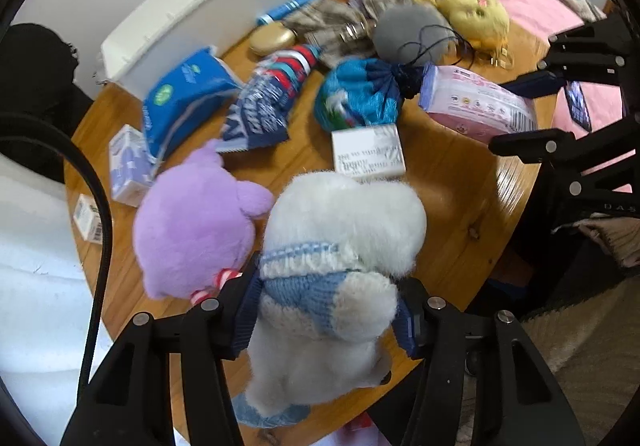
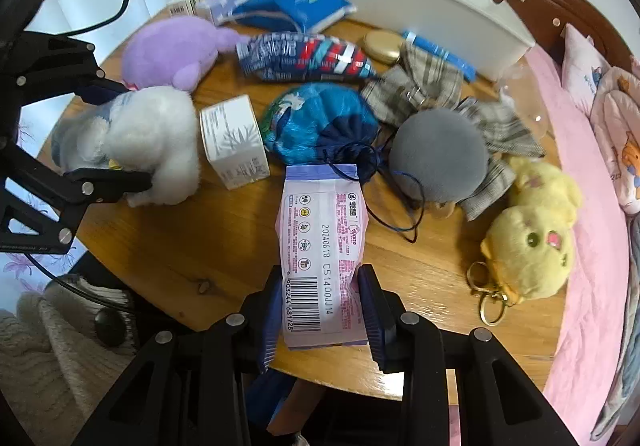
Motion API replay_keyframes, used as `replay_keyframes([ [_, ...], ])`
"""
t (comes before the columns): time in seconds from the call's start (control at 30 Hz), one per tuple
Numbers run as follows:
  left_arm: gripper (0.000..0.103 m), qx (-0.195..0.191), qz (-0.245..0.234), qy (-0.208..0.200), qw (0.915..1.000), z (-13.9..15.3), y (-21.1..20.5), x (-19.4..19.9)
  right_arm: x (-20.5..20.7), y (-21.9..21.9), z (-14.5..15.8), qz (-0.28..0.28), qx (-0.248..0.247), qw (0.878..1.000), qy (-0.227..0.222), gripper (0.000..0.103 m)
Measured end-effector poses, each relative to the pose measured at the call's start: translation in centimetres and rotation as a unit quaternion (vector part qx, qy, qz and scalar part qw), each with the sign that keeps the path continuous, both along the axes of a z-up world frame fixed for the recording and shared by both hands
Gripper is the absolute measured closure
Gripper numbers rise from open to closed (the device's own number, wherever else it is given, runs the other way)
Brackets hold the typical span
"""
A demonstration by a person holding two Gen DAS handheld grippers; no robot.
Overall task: Organize objects
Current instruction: 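Grasp the white plush bear with the left tool while the right tool grasps the pink packet, then carry the bear and pink packet over the white tray and release both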
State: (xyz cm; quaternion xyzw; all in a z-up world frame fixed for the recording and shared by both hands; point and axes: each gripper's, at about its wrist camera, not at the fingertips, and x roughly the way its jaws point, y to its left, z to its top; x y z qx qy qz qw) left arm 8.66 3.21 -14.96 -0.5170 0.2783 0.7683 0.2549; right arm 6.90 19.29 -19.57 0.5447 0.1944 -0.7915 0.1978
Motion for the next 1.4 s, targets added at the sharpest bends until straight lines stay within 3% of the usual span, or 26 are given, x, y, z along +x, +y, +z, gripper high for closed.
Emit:
replay_keyframes([
  [0.13, 0.044, 0.030, 0.020, 0.027, 0.9990, 3.6, -1.0, 1.2, 0.1, 0.0, 2.2, -0.003, -0.015, 1.000, 0.020, 0.067],
  [0.23, 0.044, 0.064, 0.035, 0.051, 0.9960, 8.1, -1.6, -0.5, 0.2, 0.2, 4.1, -0.009, -0.037, 0.999, 0.039, 0.067],
  [0.33, 0.044, 0.091, 0.045, 0.076, 0.9919, 9.3, 1.4, -5.8, 0.3, -0.7, 5.7, -0.011, -0.055, 0.997, 0.059, 0.067],
  [0.6, 0.044, 0.152, 0.076, 0.127, 0.9772, 15.0, 1.4, -10.2, -1.7, -1.0, 11.1, -0.016, -0.080, 0.989, 0.125, 0.067],
  [0.87, 0.044, 0.173, 0.116, 0.152, 0.9662, 19.5, 0.4, -15.1, -5.6, 0.4, 17.6, -0.030, -0.083, 0.978, 0.190, 0.067],
  [1.17, 0.044, 0.176, 0.171, 0.164, 0.9554, 21.6, 1.0, -22.6, -15.0, 1.5, 24.2, -0.090, -0.108, 0.962, 0.232, 0.067],
  [1.4, 0.044, 0.195, 0.212, 0.143, 0.9469, 20.6, 1.3, -28.4, -21.7, 2.3, 25.1, -0.121, -0.130, 0.961, 0.213, 0.066],
])
